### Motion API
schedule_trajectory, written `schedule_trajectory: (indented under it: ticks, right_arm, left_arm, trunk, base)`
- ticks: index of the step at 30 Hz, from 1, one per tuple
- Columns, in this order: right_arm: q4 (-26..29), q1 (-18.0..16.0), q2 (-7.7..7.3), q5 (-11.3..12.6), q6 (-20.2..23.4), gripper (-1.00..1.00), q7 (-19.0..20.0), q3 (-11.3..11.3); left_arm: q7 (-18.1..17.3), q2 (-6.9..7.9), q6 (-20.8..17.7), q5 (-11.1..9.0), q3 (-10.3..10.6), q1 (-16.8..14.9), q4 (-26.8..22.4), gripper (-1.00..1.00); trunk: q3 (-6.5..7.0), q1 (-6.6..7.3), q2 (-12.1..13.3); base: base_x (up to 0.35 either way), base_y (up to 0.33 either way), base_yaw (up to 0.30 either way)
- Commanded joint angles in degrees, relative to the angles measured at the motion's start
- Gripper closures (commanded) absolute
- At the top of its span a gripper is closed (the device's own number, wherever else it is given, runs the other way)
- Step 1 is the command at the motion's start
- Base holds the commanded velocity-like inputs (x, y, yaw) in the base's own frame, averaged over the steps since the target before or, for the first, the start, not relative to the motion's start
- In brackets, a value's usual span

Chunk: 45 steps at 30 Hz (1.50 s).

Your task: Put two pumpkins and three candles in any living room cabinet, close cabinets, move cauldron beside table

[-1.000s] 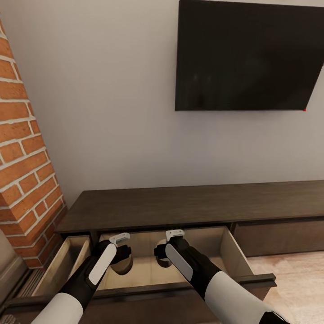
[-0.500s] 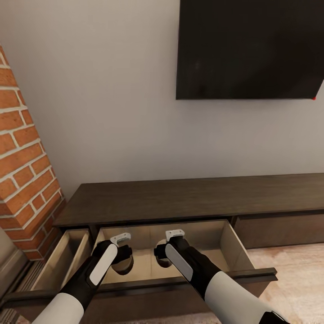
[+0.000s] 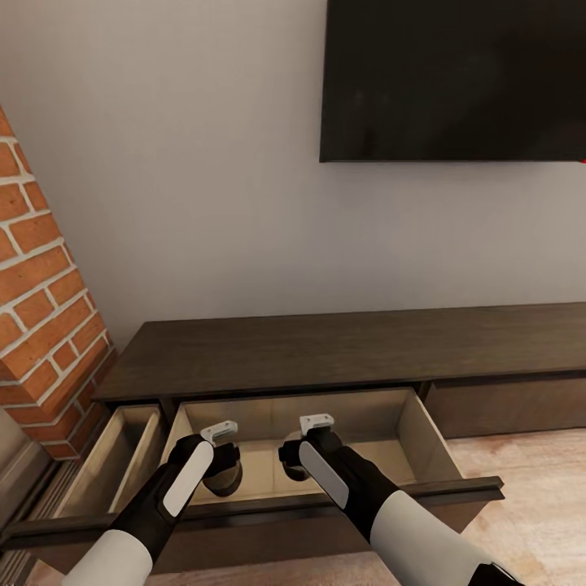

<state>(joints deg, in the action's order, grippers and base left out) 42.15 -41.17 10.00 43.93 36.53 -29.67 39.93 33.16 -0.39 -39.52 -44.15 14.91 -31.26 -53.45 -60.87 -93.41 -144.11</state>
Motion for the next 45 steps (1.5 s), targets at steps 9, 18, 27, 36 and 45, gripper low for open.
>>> schedule_trajectory:
  ticks: [9, 18, 27, 36, 45]
  right_arm:
    - [-0.03, -0.05, 0.00, 0.38, -1.58, 1.00, -0.40, 0.18]
    - [-0.04, -0.05, 0.00, 0.28, -4.05, 1.00, -0.39, 3.84]
    - [-4.70, -0.05, 0.00, 0.40, -6.96, 1.00, -0.21, 5.64]
    - [-5.19, -0.05, 0.00, 0.36, -7.10, 1.00, -0.20, 5.61]
    - [-5.15, -0.05, 0.00, 0.44, -7.09, -1.00, -0.15, 5.60]
  left_arm:
    - [0.59, 0.04, -0.03, -0.51, 0.11, -0.03, -0.07, 1.00]
    - [0.59, 0.04, 1.78, -0.42, 0.11, -0.03, 0.28, 1.00]
    - [0.59, 0.04, 2.77, -0.48, 0.11, -0.03, 0.23, 1.00]
    - [0.59, 0.04, 2.79, -0.46, 0.11, -0.03, 0.02, 1.00]
    - [0.59, 0.04, 2.80, -0.43, 0.11, -0.03, 0.22, 1.00]
  trunk:
    - [-0.06, 0.01, -0.03]
    - [-0.06, 0.01, -0.03]
    - [-0.06, 0.01, -0.03]
    - [-0.50, -0.04, -0.05]
    - [-0.94, -0.09, -0.08]
  base:
    - [0.000, 0.000, 0.000]
    - [0.000, 0.000, 0.000]
    - [0.000, 0.000, 0.000]
    - [0.000, 0.000, 0.000]
    - [0.000, 0.000, 0.000]
